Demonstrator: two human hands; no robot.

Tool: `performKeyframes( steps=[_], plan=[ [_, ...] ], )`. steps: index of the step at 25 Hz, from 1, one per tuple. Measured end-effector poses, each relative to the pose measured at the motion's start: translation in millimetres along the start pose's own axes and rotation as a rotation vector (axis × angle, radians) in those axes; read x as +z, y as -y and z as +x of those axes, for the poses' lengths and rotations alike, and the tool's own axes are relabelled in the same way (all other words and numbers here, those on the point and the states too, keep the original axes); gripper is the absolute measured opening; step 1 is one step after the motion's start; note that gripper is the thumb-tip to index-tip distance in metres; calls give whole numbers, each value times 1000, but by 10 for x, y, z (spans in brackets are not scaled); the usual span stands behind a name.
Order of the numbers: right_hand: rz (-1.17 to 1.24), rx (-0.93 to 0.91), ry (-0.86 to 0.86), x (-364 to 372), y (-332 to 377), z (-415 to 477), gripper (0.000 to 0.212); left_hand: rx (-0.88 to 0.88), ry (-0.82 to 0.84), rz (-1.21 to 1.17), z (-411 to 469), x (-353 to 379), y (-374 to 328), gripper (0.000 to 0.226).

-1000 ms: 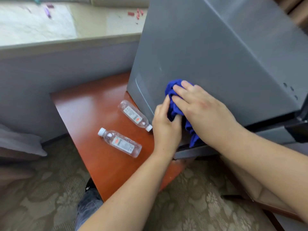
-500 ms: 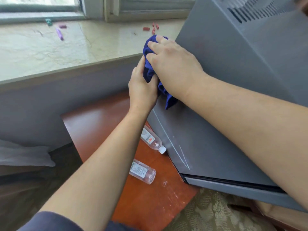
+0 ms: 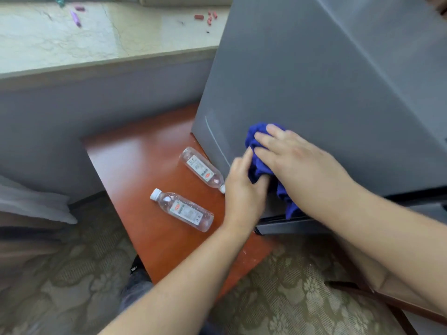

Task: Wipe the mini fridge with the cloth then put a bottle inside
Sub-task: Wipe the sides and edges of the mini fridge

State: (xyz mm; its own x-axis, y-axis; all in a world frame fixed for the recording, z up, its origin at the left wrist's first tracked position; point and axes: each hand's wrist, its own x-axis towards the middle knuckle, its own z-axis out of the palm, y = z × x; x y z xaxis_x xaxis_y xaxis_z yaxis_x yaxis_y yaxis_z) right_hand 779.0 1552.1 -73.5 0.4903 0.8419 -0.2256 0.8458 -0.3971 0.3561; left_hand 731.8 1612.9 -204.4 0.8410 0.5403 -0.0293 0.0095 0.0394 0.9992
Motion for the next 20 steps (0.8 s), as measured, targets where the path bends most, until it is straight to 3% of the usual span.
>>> performKeyframes(
  steps=[2,5,7,12,15,20],
  plan=[
    [27,55,8,176,36,-565,47,-41,37,-21,-484,228,30,43],
    [60,83,86,522,49,-1139,66,-115,125,-64,-1027,470,111,40],
    [55,88,124,633,97,-1272,67,-150,155,-82,-1179,526,161,35],
    [53,44,156,932,238,-911,64,-309,154,-85,-988,397,451,37],
    [61,15,278,1301,368,-594,63,-437,159,-97,-829,334,757,52],
    [14,-57,445,1628,555,-127,61,-594,101,-124,-604,275,1169,52]
  ],
)
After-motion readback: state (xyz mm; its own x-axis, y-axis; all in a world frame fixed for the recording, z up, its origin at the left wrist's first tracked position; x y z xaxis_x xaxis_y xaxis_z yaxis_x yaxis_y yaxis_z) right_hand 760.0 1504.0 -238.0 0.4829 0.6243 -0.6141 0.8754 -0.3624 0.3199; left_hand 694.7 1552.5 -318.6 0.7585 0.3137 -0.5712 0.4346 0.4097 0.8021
